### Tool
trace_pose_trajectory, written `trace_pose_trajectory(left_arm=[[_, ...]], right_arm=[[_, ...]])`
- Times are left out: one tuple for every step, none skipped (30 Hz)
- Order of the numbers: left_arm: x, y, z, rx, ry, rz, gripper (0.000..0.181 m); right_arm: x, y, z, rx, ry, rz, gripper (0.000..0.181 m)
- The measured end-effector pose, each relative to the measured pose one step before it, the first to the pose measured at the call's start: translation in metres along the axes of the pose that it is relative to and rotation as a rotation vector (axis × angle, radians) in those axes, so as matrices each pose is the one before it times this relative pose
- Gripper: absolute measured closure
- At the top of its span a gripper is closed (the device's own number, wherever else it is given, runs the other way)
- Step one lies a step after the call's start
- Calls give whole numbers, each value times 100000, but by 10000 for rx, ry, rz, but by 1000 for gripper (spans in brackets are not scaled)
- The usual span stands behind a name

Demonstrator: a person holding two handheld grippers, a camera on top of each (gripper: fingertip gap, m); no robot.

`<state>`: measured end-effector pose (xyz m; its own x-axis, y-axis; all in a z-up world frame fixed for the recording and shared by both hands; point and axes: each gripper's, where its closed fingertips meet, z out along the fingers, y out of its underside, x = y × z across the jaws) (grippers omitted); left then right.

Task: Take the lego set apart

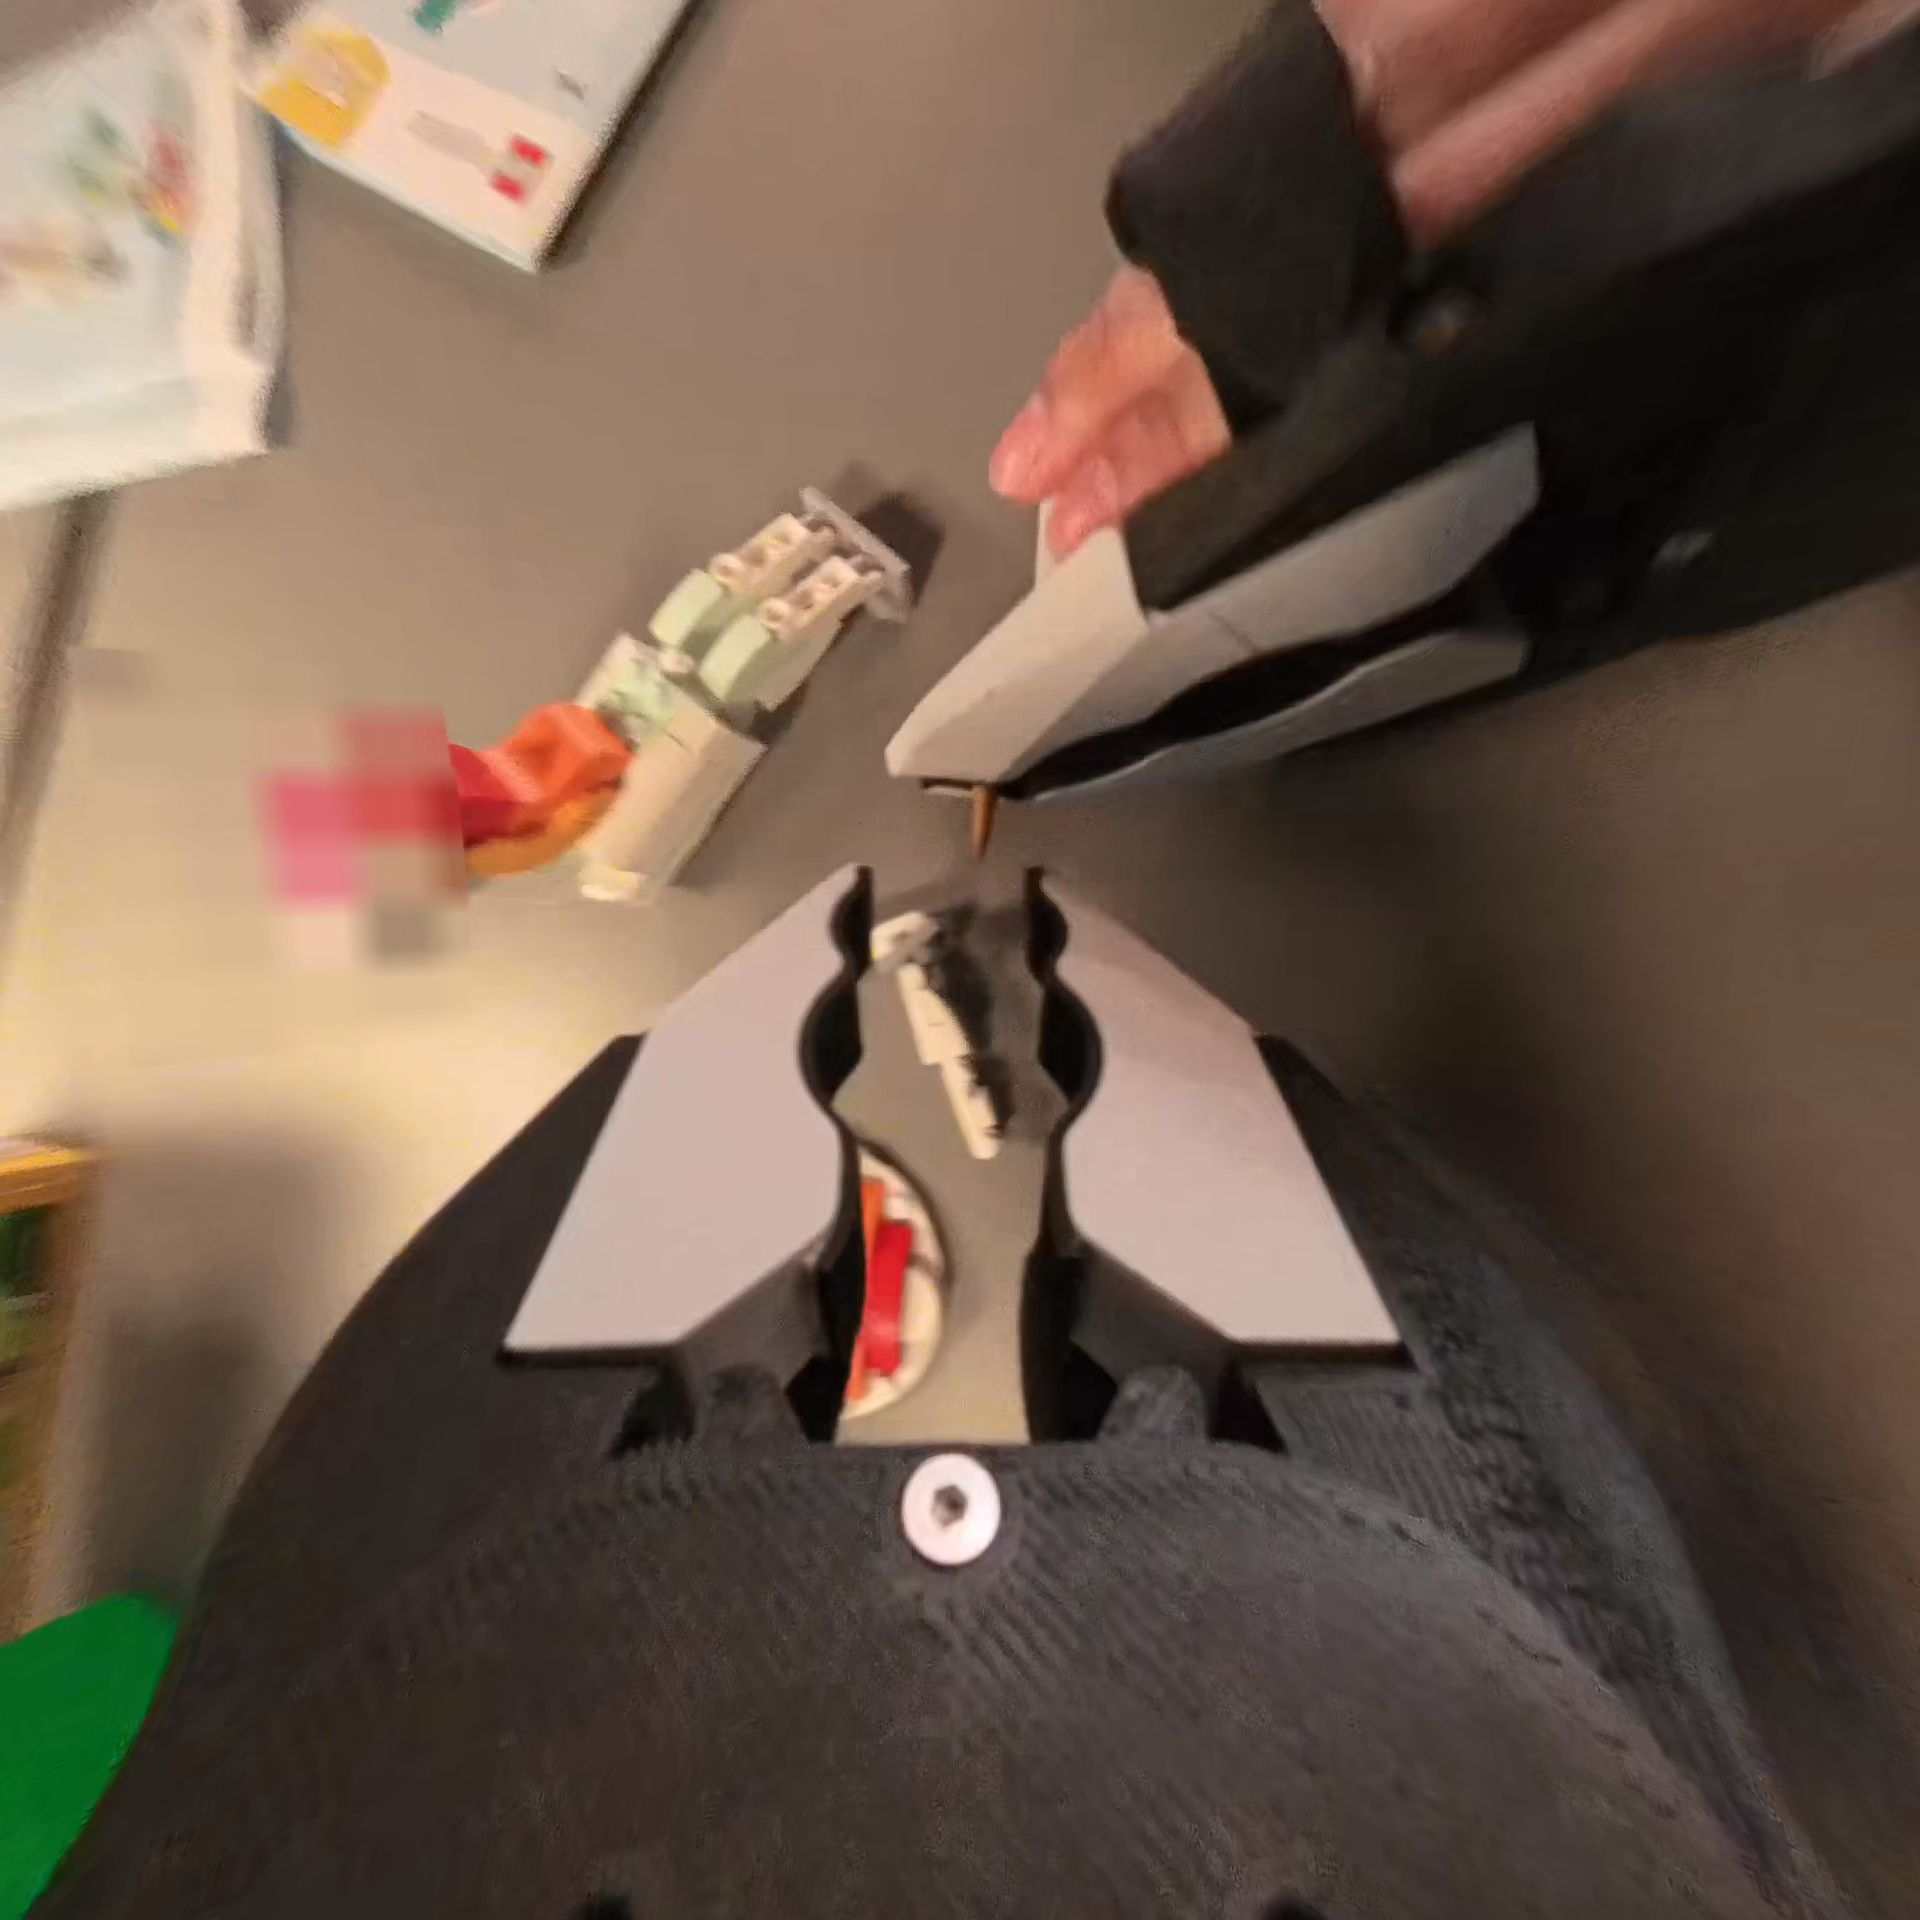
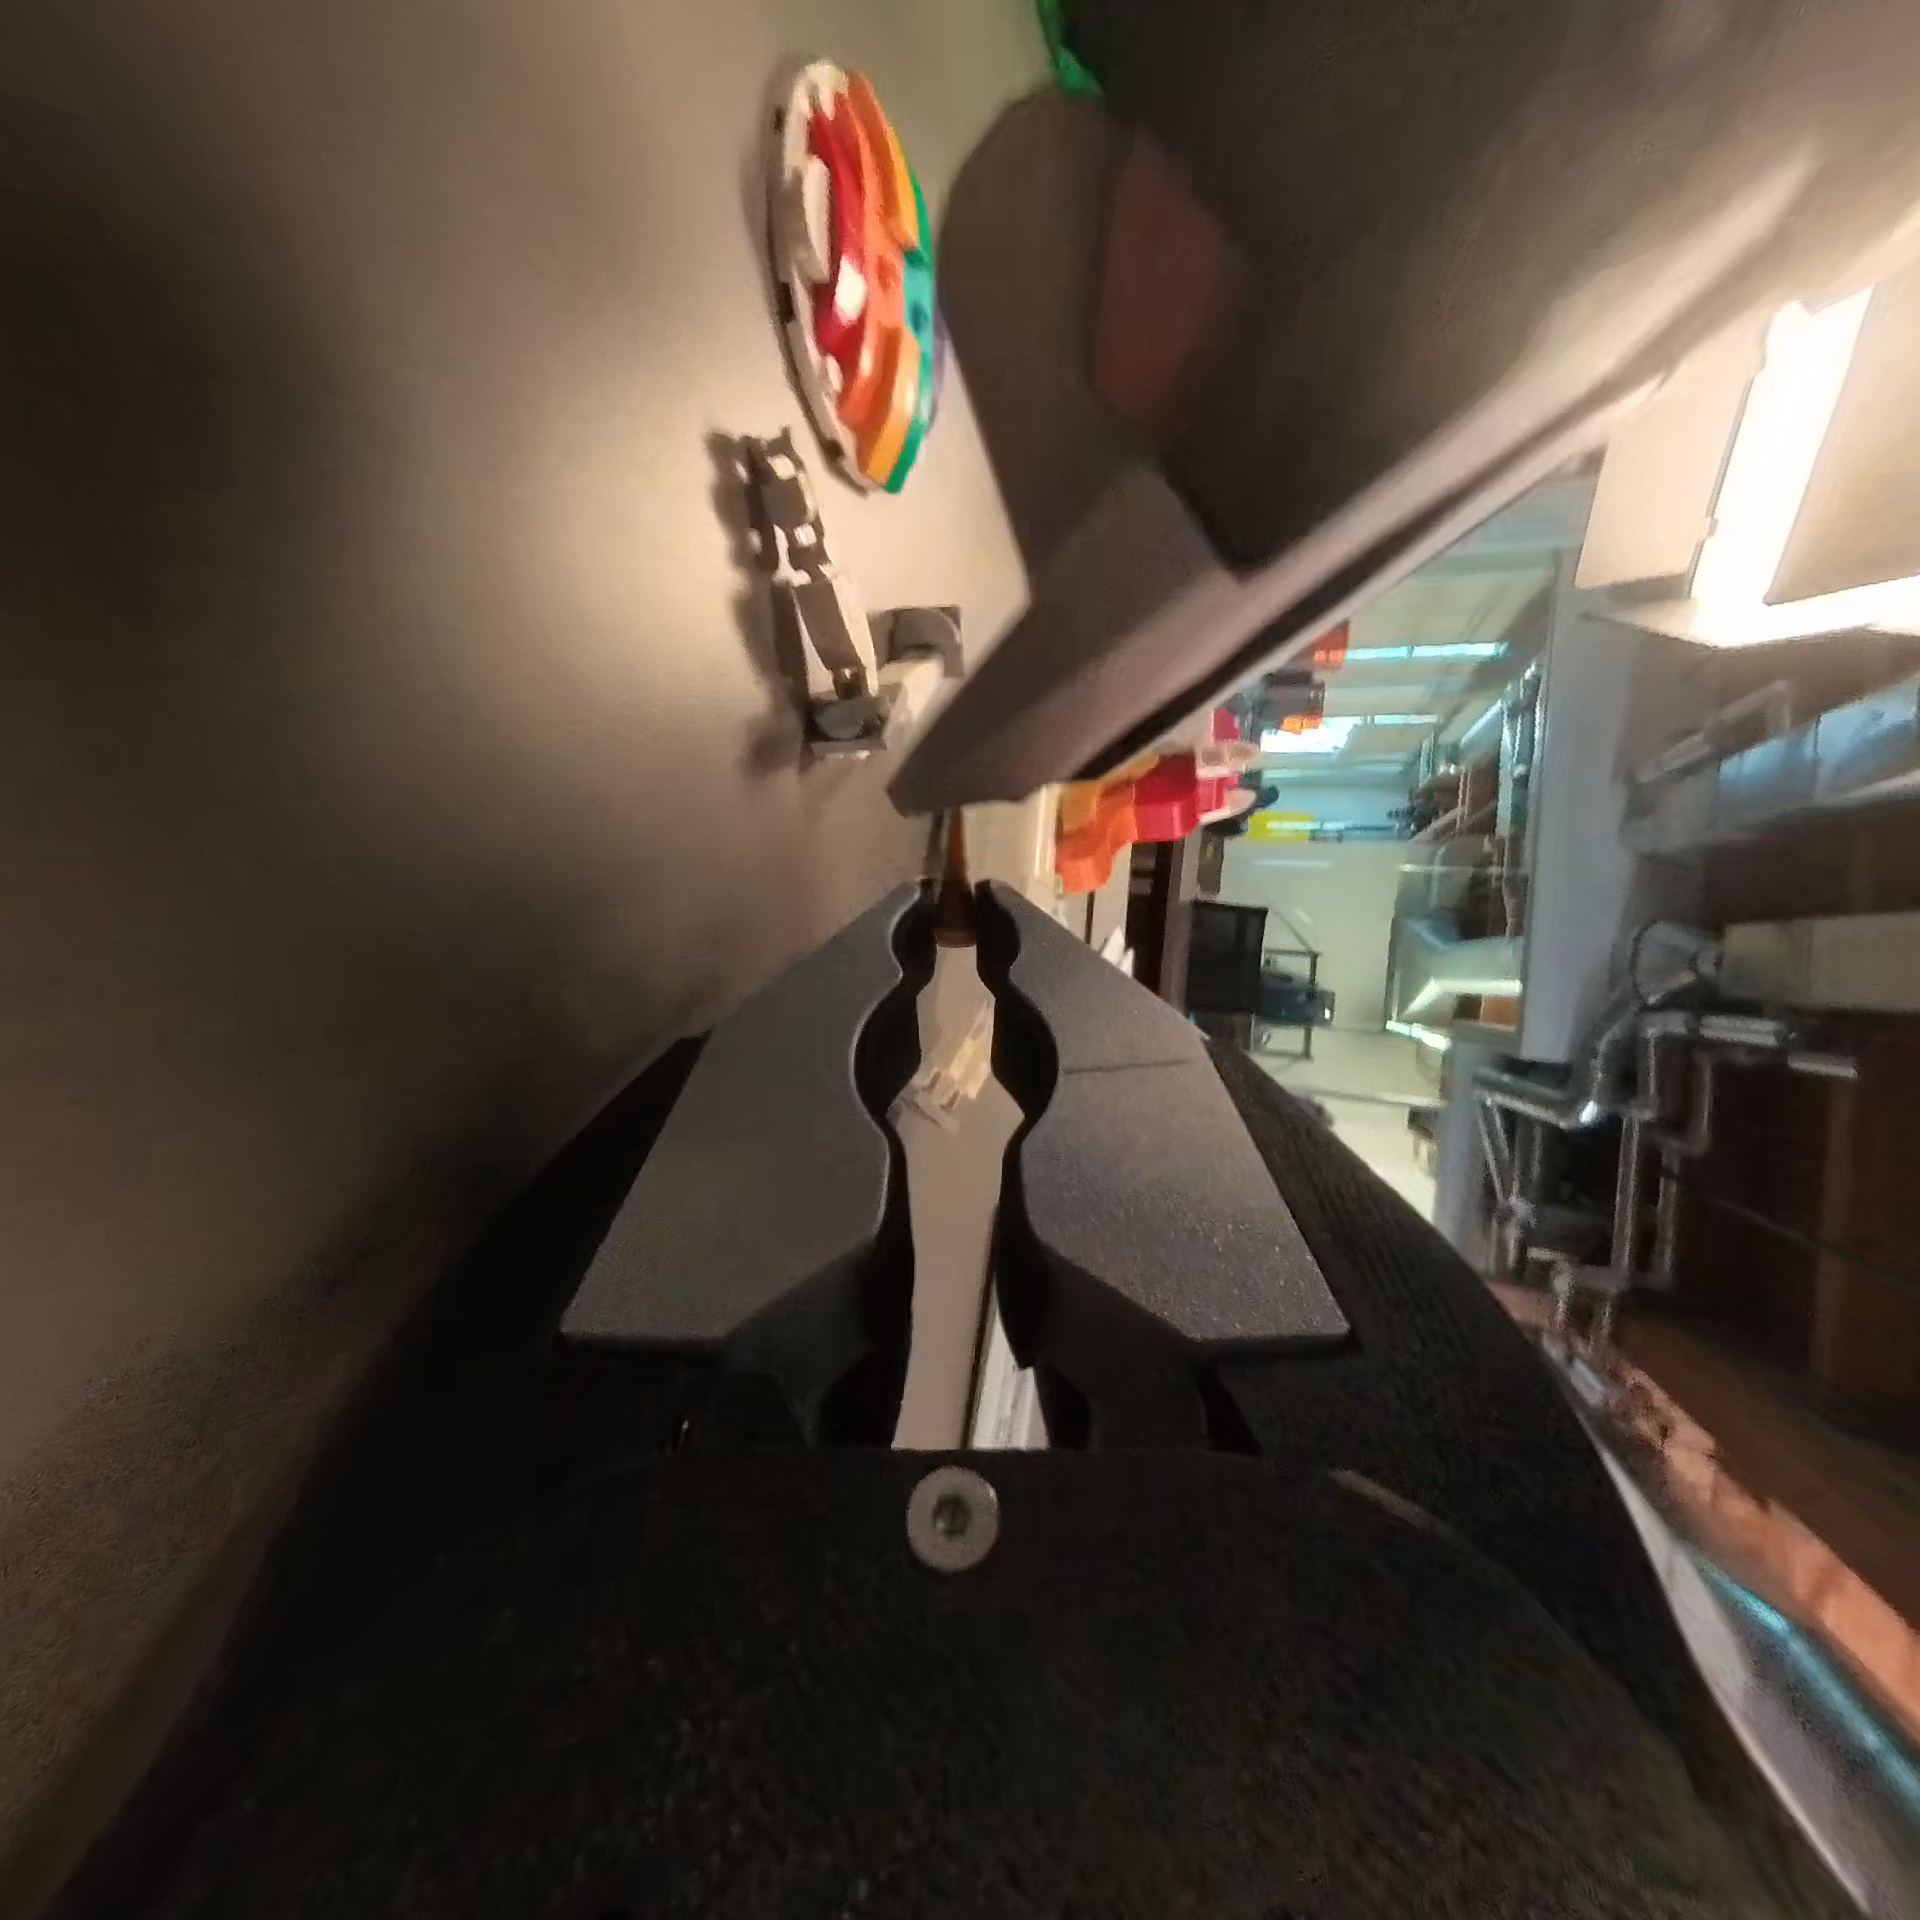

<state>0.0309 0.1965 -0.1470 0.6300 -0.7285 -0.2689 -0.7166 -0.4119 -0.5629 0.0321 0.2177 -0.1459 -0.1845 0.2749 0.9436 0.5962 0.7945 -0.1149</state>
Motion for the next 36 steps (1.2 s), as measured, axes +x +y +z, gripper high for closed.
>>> trace_pose_trajectory(left_arm=[[-358, -68, 4, 54, -747, 854, 145], [-108, -175, 21, 128, -558, 686, 140], [9, -205, 51, 149, -383, 441, 140], [62, -236, 56, 193, -230, 222, 144], [270, -215, 62, 193, 12, 97, 148], [169, -130, 80, 141, 17, 51, 152], [-145, -46, 47, 94, -178, 130, 155], [-116, 62, 34, -2, -167, 247, 159], [-21, 72, 26, -31, -127, 249, 163], [217, -1, 41, 9, 18, 208, 166], [223, -35, 69, 33, 22, 116, 169], [22, 42, 86, -16, -93, 60, 170], [-26, 111, 106, -66, -89, 99, 172], [-38, 21, 72, -15, -72, 87, 173], [36, -133, 20, 86, -14, 55, 174], [59, -68, 31, 37, 21, 12, 175], [-76, 30, 21, -23, -51, 2, 179], [-56, -20, -10, 21, -32, -5, 179], [-213, -93, -68, 76, -79, -169, 180], [-381, -181, -148, 144, -130, -233, 181], [-583, -225, -244, 205, -214, -219, 181], [-668, -273, -289, 254, -255, -243, 181], [-763, -104, -322, 183, -307, -214, 181], [-750, 41, -305, 126, -286, -167, 181], [-494, 135, -254, 93, -108, -185, 181], [-267, 181, -219, 64, 27, -245, 181], [-352, 164, -253, 65, -57, -237, 181], [-373, 70, -368, 74, -84, -176, 180], [-427, -152, -583, 88, -107, -160, 180], [-592, -464, -860, 184, -209, -137, 180], [-781, -601, -1139, 199, -292, -94, 180], [-992, -570, -1358, 161, -372, -86, 180], [-1218, -504, -1536, 156, -435, -157, 180], [-1352, -363, -1628, 145, -423, -243, 180], [-1488, -104, -1609, 80, -408, -316, 180], [-1709, 171, -1540, 21, -455, -355, 179]], right_arm=[[72, 203, 42, -127, -1, 141, 176], [53, 97, 41, -73, 3, 139, 176], [58, 40, 31, -56, 9, 127, 176], [51, -25, 3, -16, 5, 115, 176], [55, -74, -23, 33, 9, 110, 176], [33, -88, -32, 46, 0, 99, 176], [34, -53, -40, 40, -9, 87, 176], [35, -25, -42, 32, -4, 72, 176], [38, -16, -38, 28, 6, 59, 176], [39, -37, -33, 41, -1, 59, 176], [10, -74, -33, 56, -13, 65, 176], [-13, -98, -40, 54, -25, 48, 176], [-52, -77, -26, 40, -30, -2, 176], [-49, -107, -22, 42, -11, -56, 176], [-55, -136, -21, 45, -5, -75, 176], [-22, -53, -21, -3, 3, -69, 177], [4, 24, -6, -37, 24, -79, 176], [66, 29, -19, -31, 39, -19, 176], [235, 43, -13, -77, 80, 236, 176], [448, 30, -9, -112, 132, 530, 176], [597, -18, -11, -60, 177, 728, 177], [709, 88, -7, -43, 183, 879, 177], [733, 339, -18, -74, 129, 914, 177], [763, 429, -86, 9, 102, 806, 177], [681, 334, -151, 99, 91, 564, 176], [543, 303, -151, 64, 101, 275, 176], [400, 211, -89, 31, 136, 82, 176], [216, 1, -49, 66, 130, -30, 176], [66, -170, -20, 100, 117, -133, 176], [-38, -229, -13, 90, 112, -249, 176], [-105, -209, -1, 65, 104, -339, 176], [-77, -153, -11, 46, 112, -361, 176], [-20, -115, -19, 36, 116, -306, 176], [-31, -91, -22, 40, 64, -188, 176], [-54, -102, -6, 49, 5, -49, 176], [-29, -93, 11, 45, -4, 38, 176]])
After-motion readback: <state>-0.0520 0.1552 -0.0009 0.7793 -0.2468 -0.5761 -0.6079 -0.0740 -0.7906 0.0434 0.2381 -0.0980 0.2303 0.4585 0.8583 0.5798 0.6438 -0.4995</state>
